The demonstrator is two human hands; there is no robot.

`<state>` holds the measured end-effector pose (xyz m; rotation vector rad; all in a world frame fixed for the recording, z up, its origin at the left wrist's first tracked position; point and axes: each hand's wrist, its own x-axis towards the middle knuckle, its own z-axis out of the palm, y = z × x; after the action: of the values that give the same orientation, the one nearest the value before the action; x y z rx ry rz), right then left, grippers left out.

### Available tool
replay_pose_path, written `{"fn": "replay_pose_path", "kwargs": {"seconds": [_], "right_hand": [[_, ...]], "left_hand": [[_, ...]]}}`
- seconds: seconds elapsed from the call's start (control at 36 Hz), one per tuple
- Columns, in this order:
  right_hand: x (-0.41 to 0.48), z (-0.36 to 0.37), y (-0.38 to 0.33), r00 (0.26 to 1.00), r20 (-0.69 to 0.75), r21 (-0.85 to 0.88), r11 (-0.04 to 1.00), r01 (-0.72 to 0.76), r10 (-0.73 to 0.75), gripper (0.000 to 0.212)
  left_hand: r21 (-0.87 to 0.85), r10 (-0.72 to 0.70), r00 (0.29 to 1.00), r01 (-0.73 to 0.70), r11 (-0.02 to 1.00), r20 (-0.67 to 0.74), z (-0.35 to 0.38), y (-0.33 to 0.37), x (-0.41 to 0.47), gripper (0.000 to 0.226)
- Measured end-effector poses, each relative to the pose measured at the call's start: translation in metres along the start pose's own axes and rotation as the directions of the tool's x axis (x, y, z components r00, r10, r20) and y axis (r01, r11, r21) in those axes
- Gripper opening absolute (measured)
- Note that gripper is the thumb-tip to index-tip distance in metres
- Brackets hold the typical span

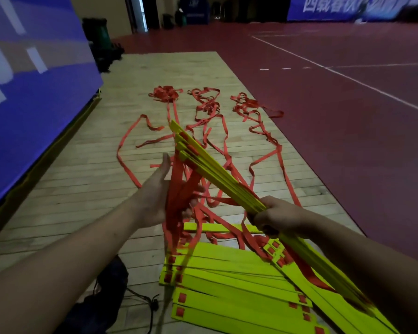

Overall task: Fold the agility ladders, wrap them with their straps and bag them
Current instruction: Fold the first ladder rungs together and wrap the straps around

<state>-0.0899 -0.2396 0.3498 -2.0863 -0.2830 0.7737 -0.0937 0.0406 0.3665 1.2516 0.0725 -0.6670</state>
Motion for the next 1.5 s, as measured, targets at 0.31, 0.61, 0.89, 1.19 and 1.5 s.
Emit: {"fn": "replay_pose_path", "kwargs": {"seconds": [0.31, 0.61, 0.89, 1.19, 1.5], "right_hand": [[0.011, 0.036, -0.012, 0.991, -0.131, -0.615, 0.786, -0.07, -0.013, 0.032], [0.007, 0.037, -0.016, 0.993, -0.068, -0.164, 0.983, 0.081, -0.093, 0.037], [0.002, 0.033, -0.029, 0.993, 0.075, 0.42, 0.906, 0.052, -0.092, 0.035], [0.009, 0.038, -0.028, 0.958, 0.26, 0.501, 0.865, -0.029, -0.119, 0.02], [0.008, 0.038, -0.028, 0.996, 0.0, 0.414, 0.906, 0.084, -0.092, 0.012]], "left_hand": [[0.167, 0.134, 0.922, -0.077, 0.983, -0.363, 0.012, -0.002, 0.007, 0.048], [0.154, 0.293, 0.912, -0.258, 0.954, -0.285, 0.002, 0.0, 0.002, 0.028], [0.135, 0.374, 0.913, -0.355, 0.925, -0.165, 0.009, 0.006, 0.0, 0.027], [0.293, 0.295, 0.955, -0.272, 0.916, -0.034, 0.011, 0.006, -0.001, 0.036], [0.809, 0.133, 0.981, 0.036, 0.587, -0.14, -0.017, 0.028, -0.021, 0.053]]}}
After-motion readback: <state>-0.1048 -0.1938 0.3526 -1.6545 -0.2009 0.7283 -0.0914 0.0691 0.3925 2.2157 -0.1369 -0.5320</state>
